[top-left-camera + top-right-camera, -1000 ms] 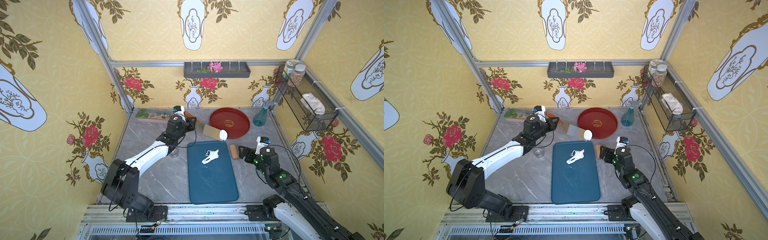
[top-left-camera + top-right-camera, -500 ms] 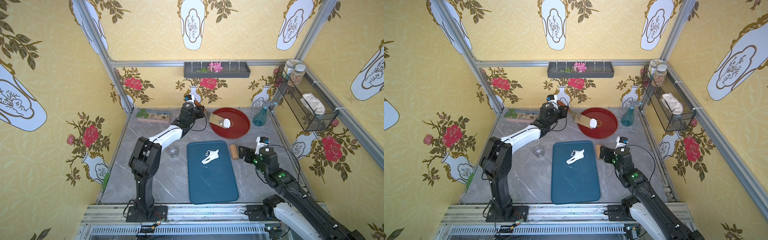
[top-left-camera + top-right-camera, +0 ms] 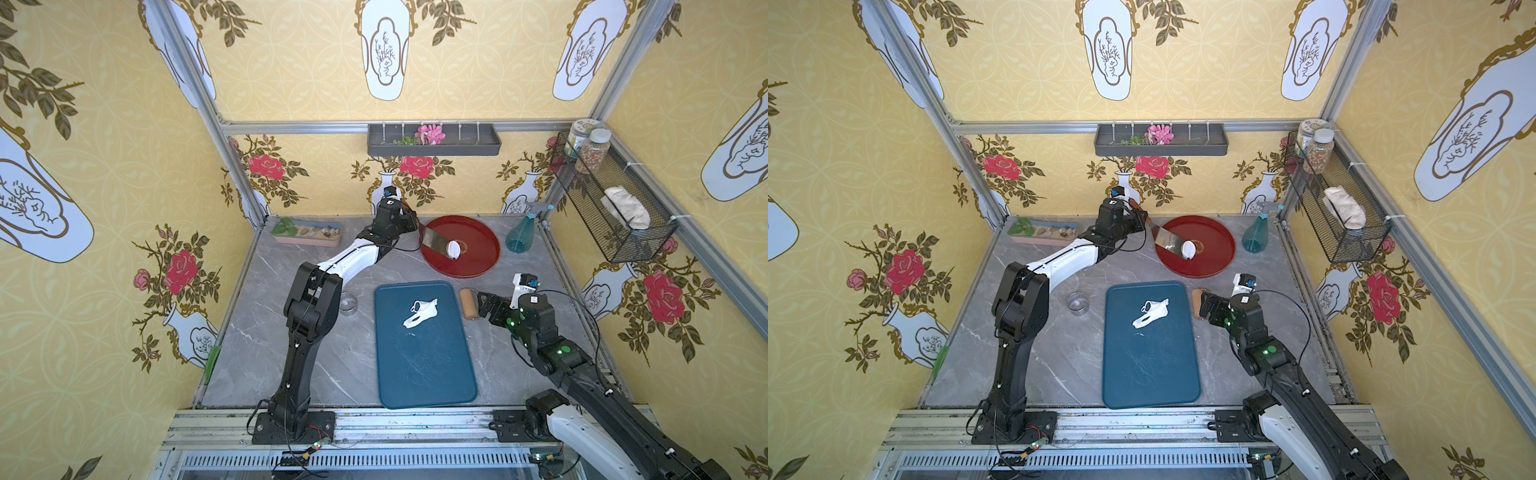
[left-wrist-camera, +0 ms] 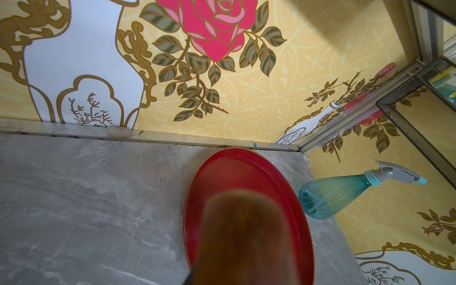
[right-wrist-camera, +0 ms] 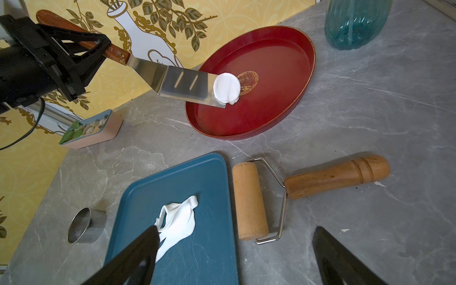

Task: Roll out the dumpling wrappers from the dough
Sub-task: Place the dumpling wrapper on the plate.

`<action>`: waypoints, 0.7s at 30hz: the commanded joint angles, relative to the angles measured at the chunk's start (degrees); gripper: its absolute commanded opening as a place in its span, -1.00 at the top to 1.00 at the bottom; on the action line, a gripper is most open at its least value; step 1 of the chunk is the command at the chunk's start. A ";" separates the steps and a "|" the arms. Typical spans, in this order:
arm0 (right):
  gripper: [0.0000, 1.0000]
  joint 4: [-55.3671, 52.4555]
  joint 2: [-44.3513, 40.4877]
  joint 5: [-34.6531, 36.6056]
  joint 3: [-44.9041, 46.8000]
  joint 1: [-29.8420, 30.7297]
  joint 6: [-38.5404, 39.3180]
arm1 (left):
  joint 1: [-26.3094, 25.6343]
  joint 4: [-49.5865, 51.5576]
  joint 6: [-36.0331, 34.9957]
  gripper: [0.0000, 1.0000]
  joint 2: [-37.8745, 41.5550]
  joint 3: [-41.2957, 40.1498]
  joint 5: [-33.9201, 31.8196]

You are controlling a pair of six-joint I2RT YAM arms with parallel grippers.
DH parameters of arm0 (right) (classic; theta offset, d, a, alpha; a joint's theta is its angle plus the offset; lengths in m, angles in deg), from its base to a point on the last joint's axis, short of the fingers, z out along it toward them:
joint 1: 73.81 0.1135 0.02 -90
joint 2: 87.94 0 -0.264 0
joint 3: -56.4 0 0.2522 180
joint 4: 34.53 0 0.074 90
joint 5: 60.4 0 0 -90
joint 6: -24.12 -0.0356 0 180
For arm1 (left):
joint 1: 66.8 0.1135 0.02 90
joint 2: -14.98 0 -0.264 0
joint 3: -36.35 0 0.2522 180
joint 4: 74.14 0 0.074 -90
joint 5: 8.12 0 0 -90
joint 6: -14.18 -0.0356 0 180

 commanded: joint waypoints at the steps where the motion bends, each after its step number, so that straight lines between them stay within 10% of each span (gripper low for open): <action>1: -0.95 1.07 -0.07 0.14 -0.22 0.05 0.54 | -0.06 2.98 -1.69 1.00 -2.11 2.98 -0.55; 21: -0.95 1.40 0.67 -0.56 -0.19 -0.20 0.46 | -3.02 19.01 -12.67 1.00 -10.30 21.65 -8.98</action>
